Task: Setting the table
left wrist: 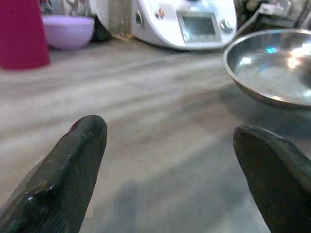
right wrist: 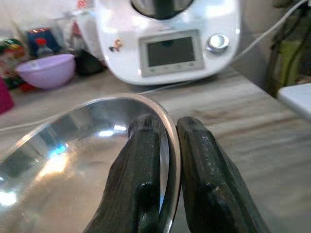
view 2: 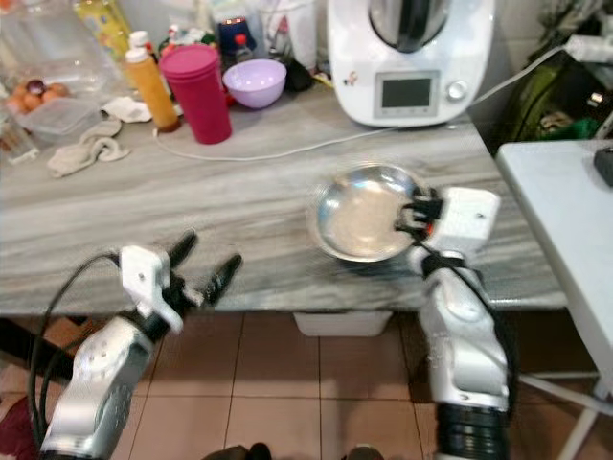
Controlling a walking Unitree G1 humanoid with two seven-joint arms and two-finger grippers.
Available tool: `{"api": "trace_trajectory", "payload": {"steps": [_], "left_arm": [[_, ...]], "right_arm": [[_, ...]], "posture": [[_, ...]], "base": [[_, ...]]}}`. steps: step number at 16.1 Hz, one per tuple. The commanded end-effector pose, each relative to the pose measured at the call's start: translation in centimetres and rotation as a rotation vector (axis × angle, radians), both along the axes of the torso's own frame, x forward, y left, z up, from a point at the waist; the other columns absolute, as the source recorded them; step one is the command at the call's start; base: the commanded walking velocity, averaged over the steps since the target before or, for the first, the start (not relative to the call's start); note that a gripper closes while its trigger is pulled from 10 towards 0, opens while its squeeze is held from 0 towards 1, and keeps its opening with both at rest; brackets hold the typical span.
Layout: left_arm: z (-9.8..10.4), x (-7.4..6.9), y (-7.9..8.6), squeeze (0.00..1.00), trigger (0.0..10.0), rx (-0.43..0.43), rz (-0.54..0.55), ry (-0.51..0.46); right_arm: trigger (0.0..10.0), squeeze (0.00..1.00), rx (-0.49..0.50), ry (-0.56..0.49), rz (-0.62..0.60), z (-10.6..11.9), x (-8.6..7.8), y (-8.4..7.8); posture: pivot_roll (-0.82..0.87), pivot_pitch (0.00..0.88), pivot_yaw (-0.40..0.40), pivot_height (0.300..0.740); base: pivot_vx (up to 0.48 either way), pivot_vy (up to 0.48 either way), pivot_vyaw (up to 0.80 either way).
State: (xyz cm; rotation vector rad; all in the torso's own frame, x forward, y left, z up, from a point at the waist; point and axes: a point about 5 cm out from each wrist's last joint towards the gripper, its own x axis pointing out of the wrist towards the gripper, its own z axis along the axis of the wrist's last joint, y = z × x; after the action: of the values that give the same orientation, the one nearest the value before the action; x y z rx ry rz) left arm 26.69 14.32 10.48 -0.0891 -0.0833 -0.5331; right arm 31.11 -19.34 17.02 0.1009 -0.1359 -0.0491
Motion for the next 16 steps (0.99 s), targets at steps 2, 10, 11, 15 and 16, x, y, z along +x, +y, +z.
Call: {"api": "trace_trajectory", "payload": {"steps": [2,10,11,15,16], "left_arm": [[-0.1,-0.9,0.6,0.00,10.0,0.029,-0.040,-0.002],[-0.4,-2.3,0.4,0.00,10.0,0.083,-0.189,0.004],[-0.4,-2.3,0.4,0.00,10.0,0.078,-0.192,0.003],[-0.4,-2.6,-0.3,0.00,10.0,0.086,-0.249,0.007],[-0.5,-2.6,-0.4,0.00,10.0,0.085,-0.247,0.004]], "right_arm": [[10.0,0.00,-0.019,0.009,0.018,0.2,1.1,1.0],[10.0,0.00,0.070,0.087,0.157,-1.2,4.2,3.8],[10.0,0.00,0.084,0.100,0.147,-1.4,4.6,4.0],[10.0,0.00,0.144,0.149,0.191,-1.9,6.0,5.9],[10.0,0.00,0.135,0.161,0.200,-2.1,6.1,6.4]], "posture": [[-0.15,0.127,0.061,0.740],[-0.13,0.132,0.064,0.740],[-0.13,0.130,0.063,0.740],[-0.13,0.120,0.058,0.740],[-0.12,0.118,0.056,0.740]], "base": [[0.000,0.000,0.00],[0.000,0.000,0.00],[0.000,0.000,0.00],[0.000,0.000,0.00],[0.000,0.000,0.00]]}}
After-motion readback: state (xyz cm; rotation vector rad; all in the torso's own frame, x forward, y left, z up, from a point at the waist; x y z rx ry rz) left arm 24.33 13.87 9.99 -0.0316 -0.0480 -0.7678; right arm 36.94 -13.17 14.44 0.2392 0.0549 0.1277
